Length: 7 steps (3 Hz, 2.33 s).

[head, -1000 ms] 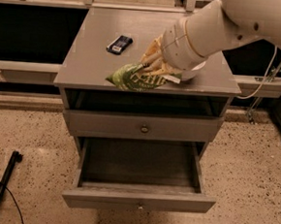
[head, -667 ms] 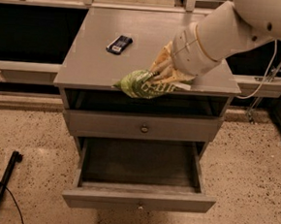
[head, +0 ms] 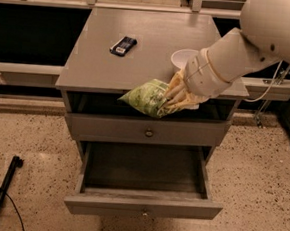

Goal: Place green jalapeno chip bag into middle drawer

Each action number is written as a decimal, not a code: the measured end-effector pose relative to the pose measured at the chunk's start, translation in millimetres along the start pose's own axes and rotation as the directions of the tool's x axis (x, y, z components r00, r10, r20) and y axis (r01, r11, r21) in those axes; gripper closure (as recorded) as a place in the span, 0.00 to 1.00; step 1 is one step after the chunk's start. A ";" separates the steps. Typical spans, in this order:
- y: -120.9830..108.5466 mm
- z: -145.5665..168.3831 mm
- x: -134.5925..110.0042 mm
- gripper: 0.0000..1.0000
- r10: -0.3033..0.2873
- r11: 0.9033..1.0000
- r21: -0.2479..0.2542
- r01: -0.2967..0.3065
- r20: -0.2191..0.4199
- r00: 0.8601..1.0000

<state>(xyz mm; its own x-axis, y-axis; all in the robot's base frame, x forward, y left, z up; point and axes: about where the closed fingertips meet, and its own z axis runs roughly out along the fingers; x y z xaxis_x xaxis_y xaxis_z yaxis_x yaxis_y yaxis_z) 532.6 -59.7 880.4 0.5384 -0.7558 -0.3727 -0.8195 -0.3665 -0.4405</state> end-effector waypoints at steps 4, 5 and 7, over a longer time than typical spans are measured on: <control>63.3 129.5 77.0 1.00 0.284 0.955 -0.116 -0.272 0.105 0.953; 75.4 145.5 89.0 1.00 0.340 0.938 -0.109 -0.329 0.114 0.933; 86.4 169.4 105.4 1.00 0.412 0.910 -0.110 -0.400 0.119 0.903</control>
Offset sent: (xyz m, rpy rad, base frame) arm 0.0240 -0.0003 -0.1482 0.0777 0.2592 -0.0730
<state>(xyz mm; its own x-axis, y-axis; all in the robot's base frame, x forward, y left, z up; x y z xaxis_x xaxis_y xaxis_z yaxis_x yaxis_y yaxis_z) 551.8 -79.0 664.7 0.1725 -0.7690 -0.6155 -0.9826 -0.0906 -0.1621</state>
